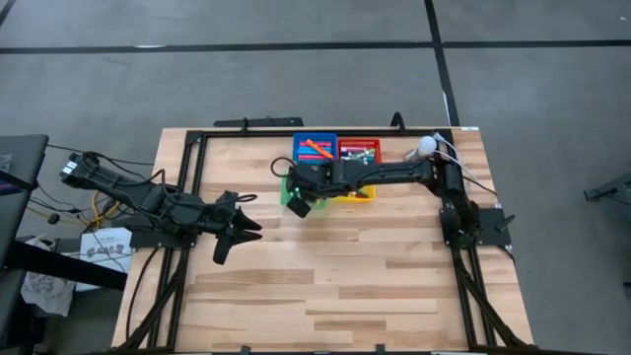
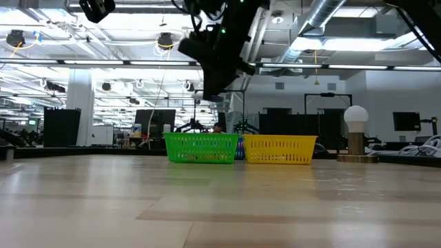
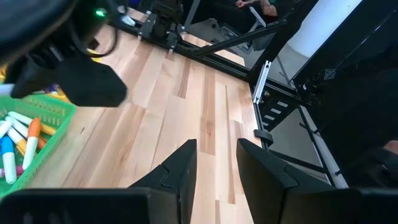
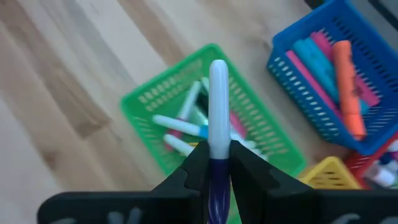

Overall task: Pick & Place Markers
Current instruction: Put the blue mini marker into the green bin

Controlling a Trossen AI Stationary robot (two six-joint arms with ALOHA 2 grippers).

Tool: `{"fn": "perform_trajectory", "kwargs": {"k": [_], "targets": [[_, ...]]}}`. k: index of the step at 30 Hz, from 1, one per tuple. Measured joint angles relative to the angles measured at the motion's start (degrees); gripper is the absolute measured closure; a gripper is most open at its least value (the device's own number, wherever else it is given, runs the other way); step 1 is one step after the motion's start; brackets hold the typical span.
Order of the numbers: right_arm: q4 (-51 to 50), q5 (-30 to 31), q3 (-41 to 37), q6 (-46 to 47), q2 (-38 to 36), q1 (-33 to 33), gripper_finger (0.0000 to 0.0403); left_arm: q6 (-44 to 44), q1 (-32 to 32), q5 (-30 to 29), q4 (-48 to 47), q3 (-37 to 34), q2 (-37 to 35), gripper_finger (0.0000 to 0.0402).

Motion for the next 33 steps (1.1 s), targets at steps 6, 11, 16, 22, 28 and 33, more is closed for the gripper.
{"fn": "perform_trajectory", "kwargs": {"k": [6,11,16,22,28,33], "targets": [[-1.70,-0.79,0.00,-3.14,0.02,-2.25,0.0365,-0.01,0.00,-0.06,0.02,0.00,0.00,0.0289],[-2.32,-1.75,0.00,-3.15,0.02,-2.73,0.0352,-0.02,0.00,-0.06,0.02,0.00,0.00,0.0289],[-2.61,-1.70,0.00,-3.17,0.02,-2.73,0.0344,-0.02,0.01,-0.06,0.02,0.00,0.00,0.0289],[-3.07,-1.66,0.00,-3.17,0.02,-2.73,0.0342,-0.02,0.00,-0.06,0.02,0.00,0.00,0.0289],[-4.11,-1.53,0.00,-3.17,0.02,-2.73,0.0342,-0.20,0.00,-0.06,0.02,0.00,0.00,0.0289],[-5.23,-1.39,0.00,-3.13,0.02,-2.73,0.0335,-0.22,0.02,-0.06,0.04,-0.02,0.00,0.0289]]}}
